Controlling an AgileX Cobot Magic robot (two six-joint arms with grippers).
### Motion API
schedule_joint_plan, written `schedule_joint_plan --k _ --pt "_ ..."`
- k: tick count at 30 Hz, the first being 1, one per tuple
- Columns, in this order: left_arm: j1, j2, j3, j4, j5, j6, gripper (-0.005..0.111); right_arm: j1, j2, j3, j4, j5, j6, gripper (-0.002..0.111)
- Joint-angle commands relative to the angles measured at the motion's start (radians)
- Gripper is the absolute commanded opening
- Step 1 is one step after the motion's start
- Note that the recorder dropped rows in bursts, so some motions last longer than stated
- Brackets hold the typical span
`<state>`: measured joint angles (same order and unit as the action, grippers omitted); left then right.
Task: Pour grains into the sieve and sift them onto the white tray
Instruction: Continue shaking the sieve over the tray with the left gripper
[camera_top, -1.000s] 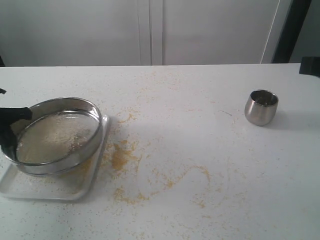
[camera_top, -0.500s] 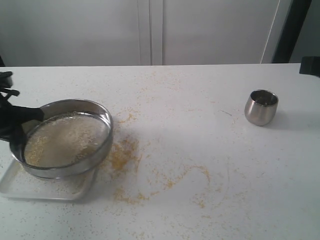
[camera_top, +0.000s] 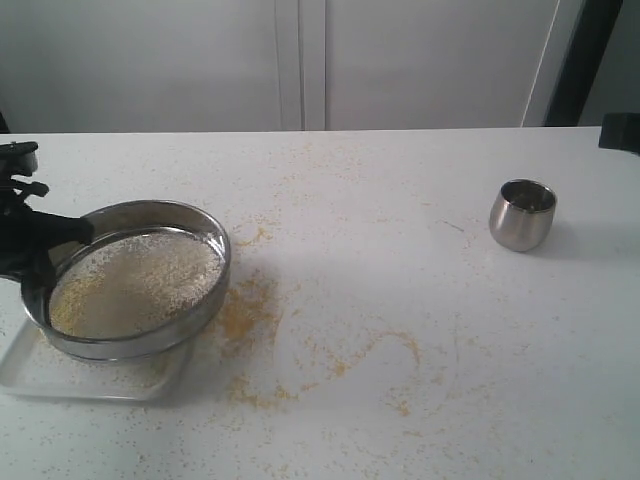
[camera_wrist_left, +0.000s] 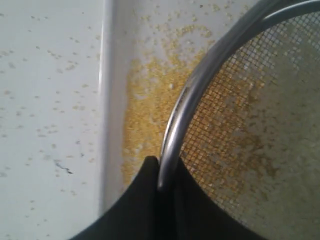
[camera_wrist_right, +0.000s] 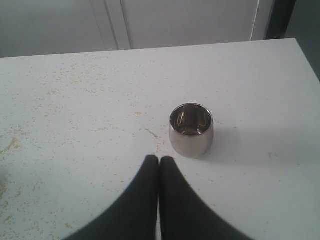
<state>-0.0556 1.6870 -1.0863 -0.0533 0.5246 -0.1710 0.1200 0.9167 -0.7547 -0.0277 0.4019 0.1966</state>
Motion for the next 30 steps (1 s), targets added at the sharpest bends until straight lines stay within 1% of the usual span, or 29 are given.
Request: schedule_joint_plan --k 1,2,3,5,6,7,8,9,10,12,13,14,15,16,17,18,19,20,21,22,23,24,25,26,27,28,30 --pt "0.106 -0.020 -0.006 0.067 0.032 -0.196 0.000 0.001 -0.007 0.007 -0.003 -0.008 0.001 0.000" --pt "0.107 -0.020 -0.006 0.043 0.046 -0.188 0.000 0.001 -0.007 0.007 -0.003 -0.008 0.001 0.000" --pt "0.091 -0.022 -0.006 -0.003 0.051 -0.155 0.000 0.001 -0.007 0.007 -0.003 -0.008 0.001 0.000" --pt "0.033 -0.031 -0.006 -0.099 0.042 -0.035 0.000 0.001 -0.007 0.007 -0.003 -0.008 0.001 0.000" --pt "-0.001 -0.034 -0.006 -0.110 0.030 0.040 0.000 0.001 -0.007 0.007 -0.003 -0.008 0.001 0.000" --pt "-0.025 -0.039 -0.006 -0.094 0.023 0.081 0.000 0.001 -0.007 0.007 -0.003 -0.008 0.001 0.000" --pt "-0.030 -0.041 -0.006 -0.066 0.020 0.070 0.000 0.001 -0.007 0.007 -0.003 -0.008 0.001 0.000" --pt "-0.025 -0.045 -0.006 -0.025 0.020 0.028 0.000 0.001 -0.007 0.007 -0.003 -0.008 0.001 0.000" --pt "-0.004 -0.045 -0.006 0.027 0.020 -0.033 0.000 0.001 -0.007 0.007 -0.003 -0.008 0.001 0.000" --pt "0.056 -0.045 -0.006 0.093 0.026 -0.164 0.000 0.001 -0.007 0.007 -0.003 -0.008 0.001 0.000" --pt "0.111 -0.045 0.007 0.068 0.027 -0.213 0.000 0.001 -0.007 0.007 -0.003 -0.008 0.001 0.000" --pt "0.114 -0.045 0.017 0.037 0.026 -0.209 0.000 0.001 -0.007 0.007 -0.003 -0.008 0.001 0.000" --pt "0.073 -0.045 0.029 -0.092 0.009 -0.086 0.000 0.001 -0.007 0.007 -0.003 -0.006 0.001 0.000" --pt "0.045 -0.045 0.029 -0.146 0.007 0.009 0.000 0.001 -0.007 0.007 -0.003 -0.008 0.001 0.000" --pt "-0.005 -0.048 0.026 -0.163 -0.009 0.101 0.000 0.001 -0.007 0.007 -0.003 -0.008 0.001 0.000" --pt "-0.008 -0.053 0.026 -0.153 -0.018 0.092 0.000 0.001 -0.007 0.007 -0.003 -0.008 0.001 0.000" --pt "0.022 -0.053 0.026 -0.087 -0.038 0.035 0.000 0.001 -0.007 0.007 -0.003 -0.006 0.001 0.000" --pt "0.052 -0.053 0.026 -0.065 -0.040 -0.007 0.000 0.001 -0.007 0.007 -0.003 -0.006 0.001 0.000" --pt "0.117 -0.053 0.028 -0.068 -0.036 -0.070 0.000 0.001 -0.007 0.007 -0.003 -0.008 0.001 0.000" --pt "0.135 -0.053 0.028 -0.123 -0.015 -0.058 0.000 0.001 -0.007 0.007 -0.003 -0.008 0.001 0.000" --pt "0.124 -0.053 0.028 -0.185 0.000 -0.014 0.000 0.001 -0.007 0.007 -0.003 -0.008 0.001 0.000" --pt "0.081 -0.055 0.028 -0.287 -0.001 0.088 0.000 0.001 -0.007 0.007 -0.003 -0.008 0.001 0.000" --pt "0.042 -0.057 0.028 -0.338 -0.010 0.198 0.000 0.001 -0.007 0.007 -0.003 -0.008 0.001 0.000" --pt "0.013 -0.058 0.028 -0.322 -0.031 0.230 0.000 0.001 -0.007 0.007 -0.003 -0.008 0.001 0.000" --pt "0.021 -0.058 0.028 -0.285 -0.040 0.200 0.000 0.001 -0.007 0.007 -0.003 -0.008 0.001 0.000" --pt "0.057 -0.058 0.028 -0.228 -0.045 0.132 0.000 0.001 -0.007 0.007 -0.003 -0.008 0.001 0.000" --pt "0.145 -0.054 0.028 -0.230 -0.022 0.069 0.000 0.001 -0.007 0.007 -0.003 -0.006 0.001 0.000"
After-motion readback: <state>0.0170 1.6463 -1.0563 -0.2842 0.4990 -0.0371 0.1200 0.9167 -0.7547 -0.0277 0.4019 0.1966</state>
